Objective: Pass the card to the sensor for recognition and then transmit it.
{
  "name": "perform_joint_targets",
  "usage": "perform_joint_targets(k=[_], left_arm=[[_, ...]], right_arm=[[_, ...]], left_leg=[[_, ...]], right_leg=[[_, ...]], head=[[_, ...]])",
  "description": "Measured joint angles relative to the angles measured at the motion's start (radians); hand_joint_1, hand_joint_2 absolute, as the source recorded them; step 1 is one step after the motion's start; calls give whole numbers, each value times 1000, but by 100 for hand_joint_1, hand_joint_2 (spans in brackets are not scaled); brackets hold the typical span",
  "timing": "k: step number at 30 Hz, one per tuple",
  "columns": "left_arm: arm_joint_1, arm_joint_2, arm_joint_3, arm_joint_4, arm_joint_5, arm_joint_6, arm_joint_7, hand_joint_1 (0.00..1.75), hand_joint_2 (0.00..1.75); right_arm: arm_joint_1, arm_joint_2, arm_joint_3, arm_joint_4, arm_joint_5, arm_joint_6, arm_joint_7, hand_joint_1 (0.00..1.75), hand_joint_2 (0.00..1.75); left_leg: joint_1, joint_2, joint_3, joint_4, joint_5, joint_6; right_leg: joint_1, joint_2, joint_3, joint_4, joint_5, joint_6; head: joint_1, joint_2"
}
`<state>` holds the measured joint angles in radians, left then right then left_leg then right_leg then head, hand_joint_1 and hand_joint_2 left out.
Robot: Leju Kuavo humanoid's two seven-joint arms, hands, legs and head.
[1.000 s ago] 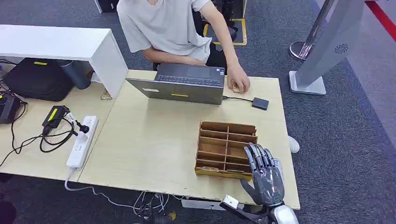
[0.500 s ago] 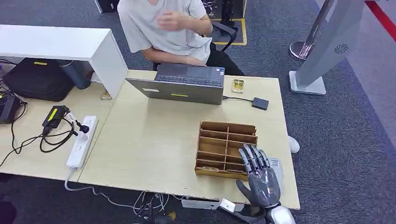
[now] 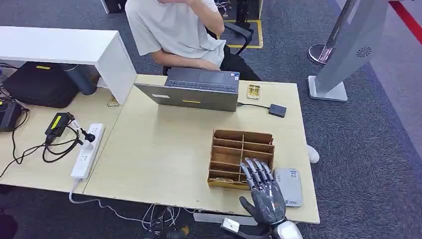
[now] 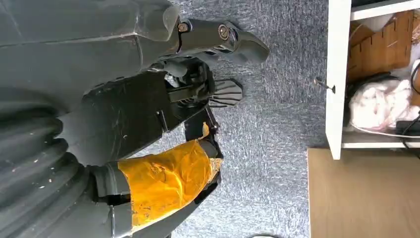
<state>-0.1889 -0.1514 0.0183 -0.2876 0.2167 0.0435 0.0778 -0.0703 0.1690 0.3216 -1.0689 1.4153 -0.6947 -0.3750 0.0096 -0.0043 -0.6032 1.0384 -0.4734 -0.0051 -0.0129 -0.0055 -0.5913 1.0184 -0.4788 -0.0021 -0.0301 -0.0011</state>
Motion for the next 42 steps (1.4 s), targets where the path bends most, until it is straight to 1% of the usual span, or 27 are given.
perform_joint_targets(k=[16, 34, 35, 42], left_arm=[[0, -2, 0, 0, -8, -2, -4, 0, 175], [0, 1, 3, 0, -14, -4, -4, 0, 175], [0, 1, 5, 0, -15, -4, -4, 0, 175], [0, 1, 7, 0, -18, -4, -4, 0, 175]], right_arm=[[-17, 3, 14, 24, 3, 0, 60, 0, 175], [-17, -13, 14, 23, -1, 0, 72, 0, 175], [-17, -14, 14, 23, -2, 0, 71, 175, 175], [-18, -16, 14, 26, -29, 0, 68, 175, 175]], left_leg=[[0, 0, 0, 0, 0, 0], [0, 0, 0, 0, 0, 0], [0, 0, 0, 0, 0, 0], [0, 0, 0, 0, 0, 0]], right_leg=[[0, 0, 0, 0, 0, 0], [0, 0, 0, 0, 0, 0], [0, 0, 0, 0, 0, 0], [0, 0, 0, 0, 0, 0]], head=[[0, 0], [0, 0], [0, 0], [0, 0]])
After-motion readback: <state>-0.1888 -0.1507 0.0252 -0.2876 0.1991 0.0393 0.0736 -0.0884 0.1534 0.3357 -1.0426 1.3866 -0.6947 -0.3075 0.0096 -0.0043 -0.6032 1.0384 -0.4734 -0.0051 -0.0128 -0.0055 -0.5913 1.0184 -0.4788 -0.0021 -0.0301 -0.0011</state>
